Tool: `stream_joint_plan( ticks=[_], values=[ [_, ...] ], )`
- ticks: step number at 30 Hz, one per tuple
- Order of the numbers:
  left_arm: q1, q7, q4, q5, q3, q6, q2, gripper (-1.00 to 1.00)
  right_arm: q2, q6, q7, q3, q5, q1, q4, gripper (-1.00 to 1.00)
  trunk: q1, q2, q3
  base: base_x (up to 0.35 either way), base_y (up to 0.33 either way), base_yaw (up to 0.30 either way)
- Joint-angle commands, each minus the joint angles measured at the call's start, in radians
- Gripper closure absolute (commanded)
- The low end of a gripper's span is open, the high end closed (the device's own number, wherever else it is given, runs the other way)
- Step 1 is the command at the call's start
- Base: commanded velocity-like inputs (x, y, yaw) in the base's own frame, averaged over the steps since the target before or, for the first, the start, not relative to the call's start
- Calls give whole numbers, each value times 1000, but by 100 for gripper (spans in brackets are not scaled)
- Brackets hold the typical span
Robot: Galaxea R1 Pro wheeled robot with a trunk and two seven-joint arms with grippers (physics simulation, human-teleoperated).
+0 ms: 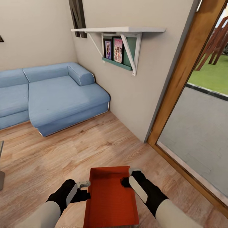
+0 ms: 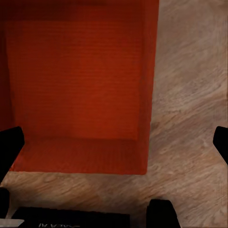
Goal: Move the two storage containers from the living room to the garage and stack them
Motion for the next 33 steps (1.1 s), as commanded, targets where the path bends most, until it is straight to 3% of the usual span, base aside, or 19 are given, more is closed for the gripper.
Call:
stream_joint_plan(
  ticks=[1,10,17,33],
  values=[
    [0,1,-1,4,5,5,-1,-100,-1,3,-10,3,-10,-1,-34,-100,4,-8,-6,0,0,0],
    [0,0,-1,4,6,5,-1,-100,-2,3,-9,6,-10,-1,-93,-100,38,-71,-43,0,0,0],
    [0,2,-1,4,7,5,-2,-100,-5,-3,-7,8,-11,-1,-86,-100,38,-71,-43,0,0,0],
    [0,3,-1,4,7,5,-2,-100,-8,-7,-6,6,-10,-1,-81,-100,100,-183,-93,0,0,0]
  ],
)
